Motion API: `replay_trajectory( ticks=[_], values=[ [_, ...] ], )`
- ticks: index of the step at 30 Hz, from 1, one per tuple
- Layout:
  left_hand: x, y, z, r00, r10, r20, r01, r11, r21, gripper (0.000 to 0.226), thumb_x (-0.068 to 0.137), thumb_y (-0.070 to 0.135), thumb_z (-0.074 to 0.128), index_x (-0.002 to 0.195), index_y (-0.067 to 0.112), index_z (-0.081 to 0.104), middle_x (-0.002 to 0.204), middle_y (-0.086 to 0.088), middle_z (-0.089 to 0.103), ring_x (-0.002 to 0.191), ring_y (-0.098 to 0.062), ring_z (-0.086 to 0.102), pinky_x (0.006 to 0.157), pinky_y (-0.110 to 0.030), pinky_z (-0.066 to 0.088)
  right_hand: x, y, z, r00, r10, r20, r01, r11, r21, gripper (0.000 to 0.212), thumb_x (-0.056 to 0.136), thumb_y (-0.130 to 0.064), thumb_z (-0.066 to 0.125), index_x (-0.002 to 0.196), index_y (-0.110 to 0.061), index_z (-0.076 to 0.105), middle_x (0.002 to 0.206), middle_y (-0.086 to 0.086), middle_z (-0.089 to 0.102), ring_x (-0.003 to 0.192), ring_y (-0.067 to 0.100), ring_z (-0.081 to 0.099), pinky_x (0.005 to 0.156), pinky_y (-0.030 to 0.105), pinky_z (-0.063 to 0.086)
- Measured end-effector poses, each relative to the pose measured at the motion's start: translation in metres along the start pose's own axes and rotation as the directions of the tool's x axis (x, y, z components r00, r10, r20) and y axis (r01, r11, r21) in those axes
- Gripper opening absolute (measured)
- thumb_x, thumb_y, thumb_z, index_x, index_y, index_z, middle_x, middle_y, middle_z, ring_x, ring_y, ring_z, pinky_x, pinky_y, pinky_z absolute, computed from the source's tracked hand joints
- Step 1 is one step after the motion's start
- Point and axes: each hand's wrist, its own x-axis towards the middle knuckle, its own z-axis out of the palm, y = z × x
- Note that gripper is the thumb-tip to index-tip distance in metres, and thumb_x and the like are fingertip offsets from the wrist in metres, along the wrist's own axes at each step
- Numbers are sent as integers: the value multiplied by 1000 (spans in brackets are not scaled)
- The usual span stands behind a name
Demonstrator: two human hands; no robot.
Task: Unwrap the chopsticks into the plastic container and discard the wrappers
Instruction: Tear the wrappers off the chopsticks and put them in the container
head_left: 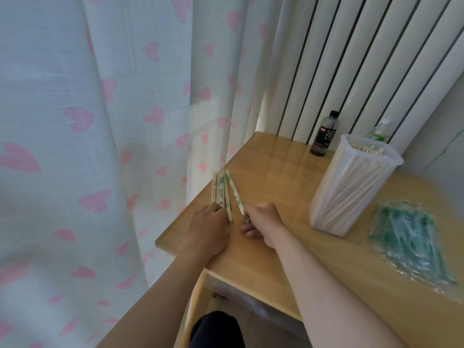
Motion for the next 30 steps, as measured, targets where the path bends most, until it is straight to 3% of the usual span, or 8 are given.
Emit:
replay_trajectory(
  ticks=[6, 11, 15, 18, 20, 24, 27, 30],
  values=[
    [-3, 2, -3, 999, 0, -35, -1, 1000, -14, 29, 98, 23, 44, 117, 14, 63, 127, -3, 60, 114, -25, 52, 96, -37, 44, -9, 9, -30, 992, 47, 121, -89, 921, 379, 3, 94, 1, 58, 97, 1, 58, 73, 14, 65, 55, 21, 62, 49, 31, 56],
    [-9, 11, -8, 996, 20, -83, -18, 999, 31, 42, 96, 25, 48, 137, 15, 52, 141, -5, 54, 129, -26, 49, 106, -41, 40, -28, 20, -65, 977, -35, 210, -70, 880, 471, 19, 95, 6, 52, 99, -6, 66, 66, 11, 58, 54, 19, 52, 52, 32, 49],
    [-1, 39, -17, 966, 222, -132, -201, 967, 155, 52, 85, 34, 49, 132, 13, 57, 137, -9, 59, 126, -29, 55, 101, -45, 45, -44, 13, -98, 962, -67, 266, -92, 834, 544, 29, 94, 6, 44, 81, -3, 68, 63, 9, 48, 54, 18, 46, 51, 31, 44],
    [11, 71, -25, 913, 369, -171, -333, 920, 205, 42, 91, 40, 49, 123, 16, 61, 131, -9, 62, 119, -29, 59, 97, -45, 46, -60, 6, -123, 950, -88, 301, -128, 768, 628, 33, 92, 4, 42, 71, -5, 66, 62, 8, 44, 53, 17, 44, 49, 29, 43],
    [19, 88, -25, 883, 428, -193, -390, 898, 205, 32, 98, 39, 45, 110, 16, 63, 114, -7, 64, 99, -30, 64, 84, -44, 50, -70, 3, -142, 953, -120, 279, -121, 693, 711, 32, 91, -2, 41, 72, -3, 67, 63, 8, 46, 54, 18, 44, 49, 28, 44],
    [25, 121, -20, 858, 470, -209, -472, 881, 45, 44, 104, 41, 30, 95, 9, 58, 87, -10, 56, 67, -35, 57, 54, -44, 51, -83, 2, -179, 948, -280, 149, 10, 495, 869, 37, 82, -15, 43, 98, 5, 71, 70, 11, 56, 62, 20, 52, 63, 34, 47],
    [22, 159, -21, 863, 476, -169, -498, 858, -123, 50, 103, 44, 24, 94, 5, 55, 86, -15, 58, 69, -42, 57, 57, -47, 47, -88, 2, -200, 931, -365, 28, 187, 540, 821, 25, 88, -8, 55, 105, 2, 71, 72, 8, 57, 65, 19, 53, 63, 33, 48],
    [19, 190, -18, 869, 476, -134, -494, 838, -233, 40, 104, 39, 27, 88, 10, 48, 77, -14, 59, 67, -39, 55, 58, -42, 40, -88, 4, -215, 924, -372, -85, 313, 611, 727, 16, 97, -11, 62, 103, -3, 75, 69, 4, 55, 62, 17, 51, 60, 31, 43]
  ],
)
